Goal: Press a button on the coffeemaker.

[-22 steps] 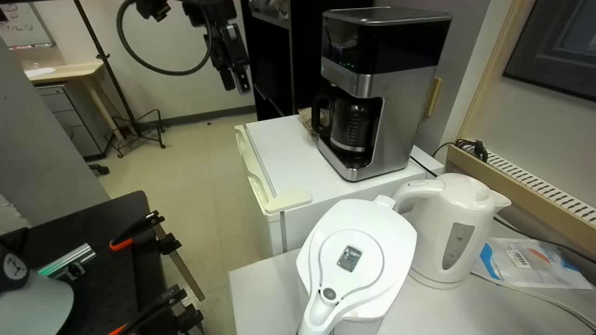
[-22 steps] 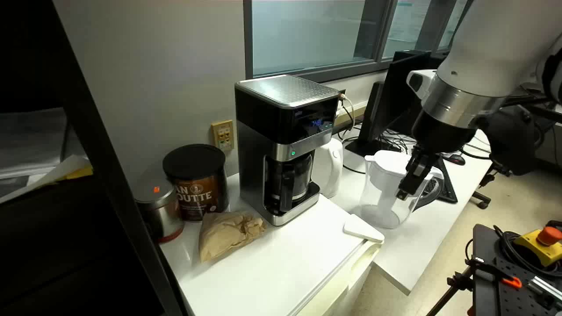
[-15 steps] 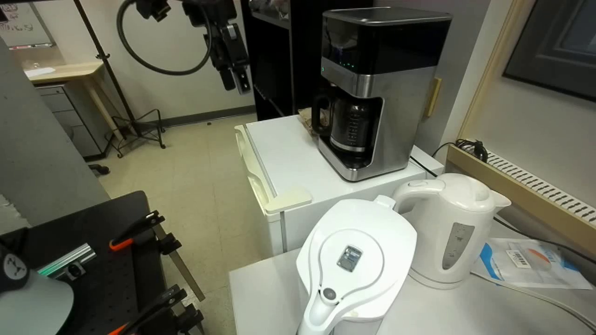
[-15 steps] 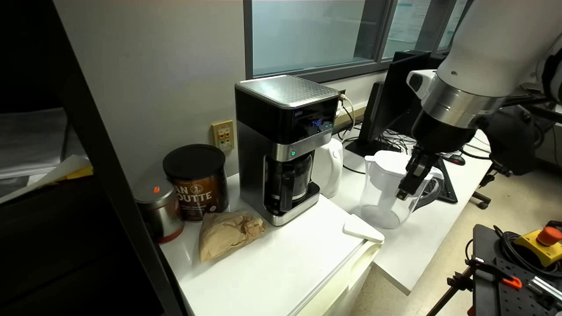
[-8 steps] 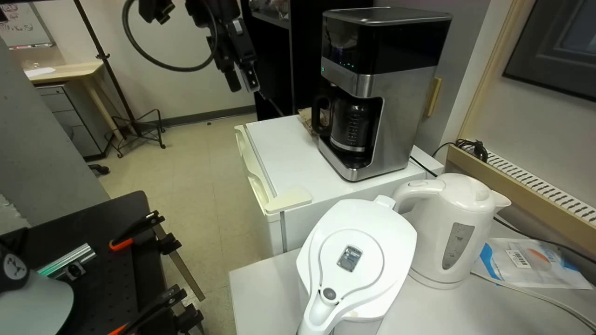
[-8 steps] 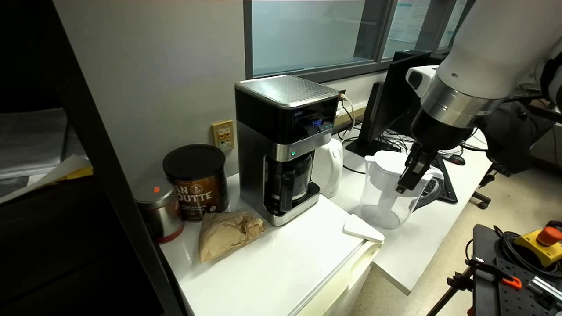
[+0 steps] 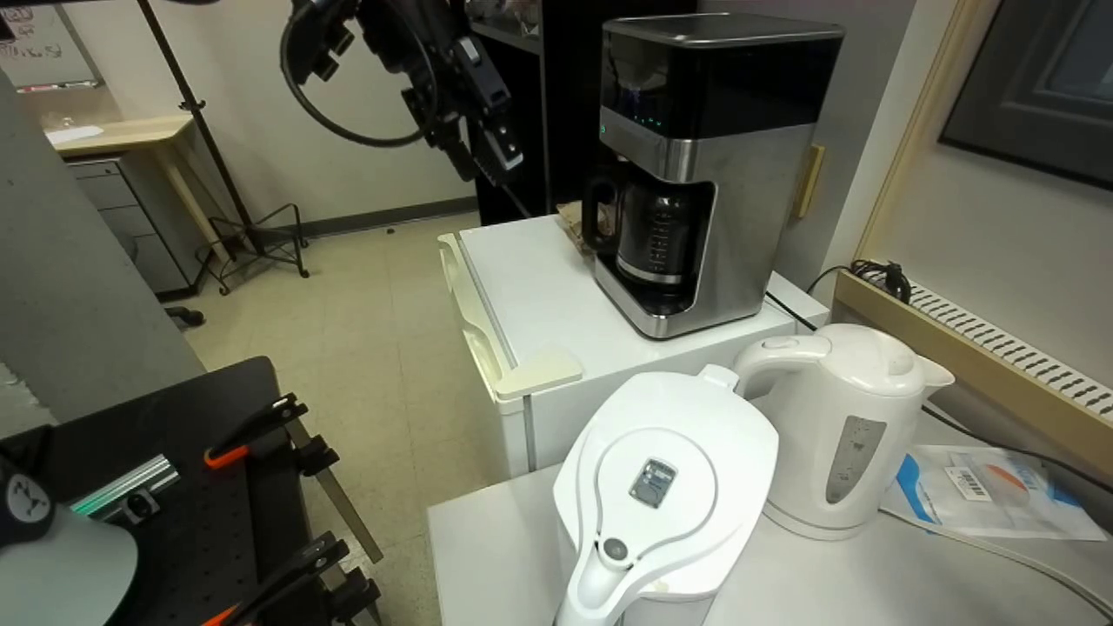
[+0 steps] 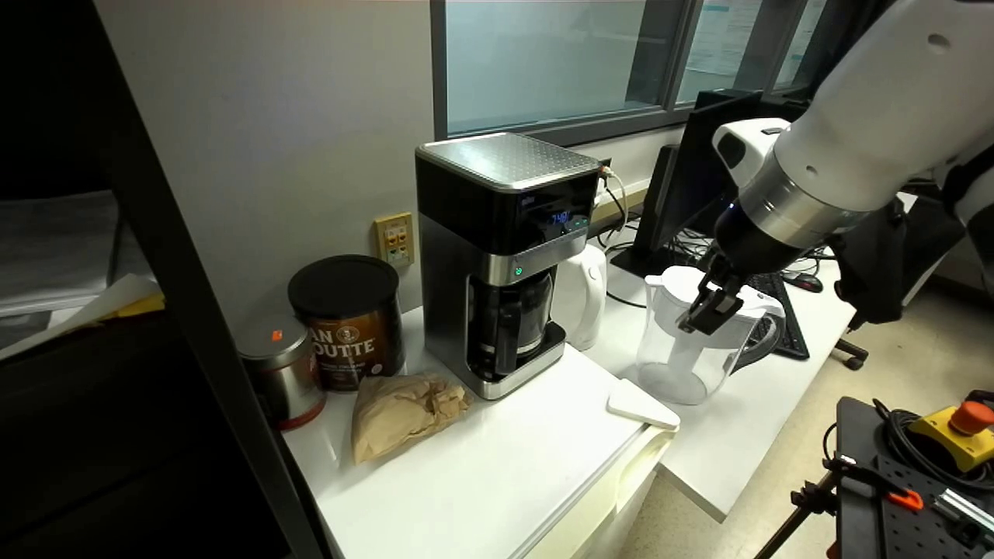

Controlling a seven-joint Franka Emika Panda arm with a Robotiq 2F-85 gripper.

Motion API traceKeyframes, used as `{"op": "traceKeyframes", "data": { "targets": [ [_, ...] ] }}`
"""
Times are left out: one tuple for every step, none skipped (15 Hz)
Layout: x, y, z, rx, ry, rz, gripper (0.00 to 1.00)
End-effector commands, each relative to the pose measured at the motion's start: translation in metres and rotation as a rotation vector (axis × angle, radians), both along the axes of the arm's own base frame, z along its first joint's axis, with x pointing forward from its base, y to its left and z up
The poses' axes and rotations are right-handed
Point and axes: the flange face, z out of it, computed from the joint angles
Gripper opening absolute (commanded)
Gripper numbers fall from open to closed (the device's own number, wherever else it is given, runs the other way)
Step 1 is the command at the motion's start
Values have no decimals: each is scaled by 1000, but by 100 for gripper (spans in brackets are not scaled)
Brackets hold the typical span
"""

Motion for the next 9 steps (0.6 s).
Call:
{"op": "traceKeyframes", "data": {
  "targets": [
    [1, -3, -8, -42, -70, 75, 100],
    [2, -4, -9, -54, -84, 90, 100],
    [2, -4, -10, -66, -97, 105, 75],
    [3, -5, -11, -78, -108, 117, 74],
    [3, -6, -11, -90, -123, 127, 67],
    [4, -6, -11, -99, -134, 134, 60],
    [4, -7, -11, -111, -150, 138, 53],
    [5, -7, -12, -121, -162, 143, 43],
    [5, -8, -12, -132, -176, 144, 37]
  ]
}}
